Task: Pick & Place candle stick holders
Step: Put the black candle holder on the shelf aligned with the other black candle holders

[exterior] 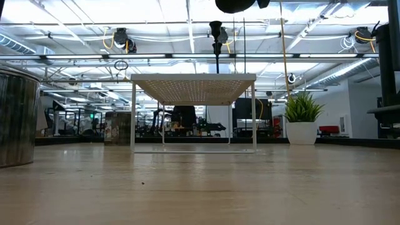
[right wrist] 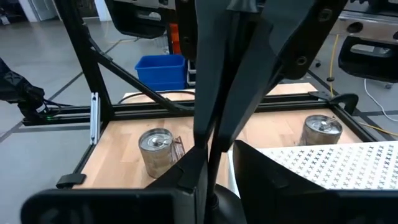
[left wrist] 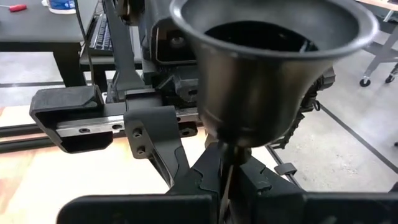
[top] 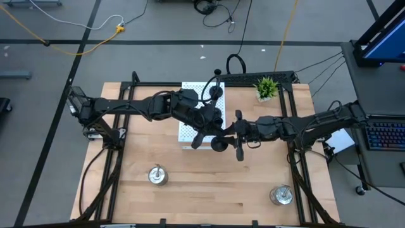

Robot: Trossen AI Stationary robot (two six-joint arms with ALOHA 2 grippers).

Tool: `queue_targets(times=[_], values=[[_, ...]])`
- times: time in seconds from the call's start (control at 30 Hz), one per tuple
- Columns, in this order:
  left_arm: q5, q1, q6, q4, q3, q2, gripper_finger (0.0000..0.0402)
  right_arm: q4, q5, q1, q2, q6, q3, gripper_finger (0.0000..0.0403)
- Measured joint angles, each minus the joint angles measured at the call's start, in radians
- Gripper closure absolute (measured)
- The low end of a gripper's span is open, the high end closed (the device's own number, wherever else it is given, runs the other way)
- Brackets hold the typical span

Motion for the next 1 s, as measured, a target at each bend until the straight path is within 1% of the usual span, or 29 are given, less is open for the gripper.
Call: queue_targets(times=[0.17, 0.3, 0.43, 0.6, 0.77, 0.83, 1.0], values=[[0.000, 0.000, -0.002, 0.002, 0.000, 0.000, 0.0392, 0.016, -0.004, -0.013, 0.013, -0.002, 0.000, 0.0333], [0.003, 0.000, -0.004, 0.002, 0.000, 0.002, 0.0392, 0.061, -0.045, -0.032, 0.031, -0.016, 0.000, 0.0334], [0.000, -0.001, -0.004, -0.010, 0.000, 0.003, 0.0392, 0.060, -0.048, -0.034, 0.033, -0.027, 0.000, 0.0352], [-0.003, -0.001, 0.003, -0.019, 0.000, 0.002, 0.0392, 0.057, -0.050, -0.035, 0.033, -0.042, 0.000, 0.0391], [-0.007, 0.000, 0.005, -0.029, 0.000, 0.002, 0.0392, 0.053, -0.045, -0.035, 0.033, -0.045, 0.000, 0.0392], [-0.019, 0.000, 0.000, -0.042, 0.000, 0.002, 0.0383, 0.049, -0.040, -0.036, 0.033, -0.049, 0.000, 0.0395], [-0.079, 0.000, -0.030, -0.082, 0.000, -0.001, 0.0325, 0.027, 0.005, -0.036, 0.034, -0.057, -0.001, 0.0395]])
